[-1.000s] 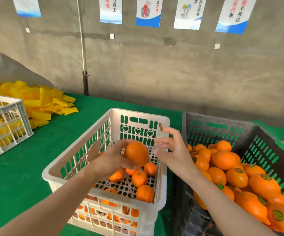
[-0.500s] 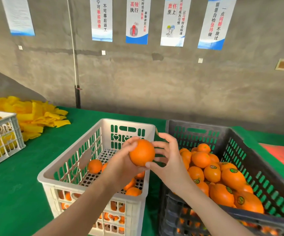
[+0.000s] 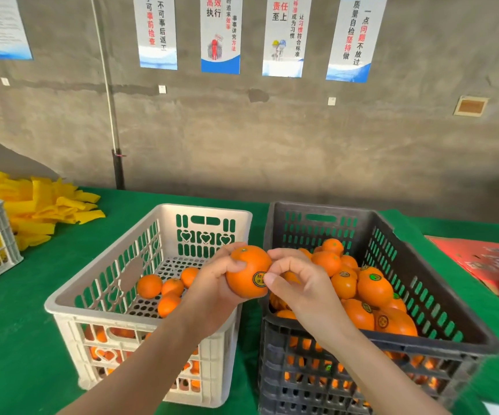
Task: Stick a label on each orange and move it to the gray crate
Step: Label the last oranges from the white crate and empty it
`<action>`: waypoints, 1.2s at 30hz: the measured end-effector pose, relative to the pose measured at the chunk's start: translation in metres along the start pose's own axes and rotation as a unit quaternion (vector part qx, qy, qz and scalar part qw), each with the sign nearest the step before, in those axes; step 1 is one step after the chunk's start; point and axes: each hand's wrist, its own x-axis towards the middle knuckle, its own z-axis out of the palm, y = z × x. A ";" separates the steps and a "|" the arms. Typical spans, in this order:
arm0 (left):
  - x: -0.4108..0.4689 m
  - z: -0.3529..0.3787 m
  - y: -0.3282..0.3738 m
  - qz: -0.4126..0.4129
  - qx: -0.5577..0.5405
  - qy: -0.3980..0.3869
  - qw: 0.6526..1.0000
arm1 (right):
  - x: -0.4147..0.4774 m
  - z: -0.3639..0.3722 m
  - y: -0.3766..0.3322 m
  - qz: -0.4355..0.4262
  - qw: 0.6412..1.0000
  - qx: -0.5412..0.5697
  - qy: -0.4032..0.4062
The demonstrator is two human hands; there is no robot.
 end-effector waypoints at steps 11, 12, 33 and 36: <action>-0.002 0.004 -0.011 -0.011 -0.013 -0.014 1.000 | -0.013 0.000 0.006 -0.101 0.979 -0.148 0.093; -0.002 0.003 -0.012 -0.012 -0.012 -0.009 1.000 | -0.015 0.000 0.007 -0.077 0.983 -0.134 0.094; 0.074 0.047 -0.077 0.040 0.716 -0.013 0.696 | 0.093 -0.150 0.109 0.195 0.912 -0.327 0.153; 0.075 0.046 -0.080 0.025 0.742 -0.009 0.670 | 0.109 -0.171 0.146 0.266 0.867 -0.398 0.138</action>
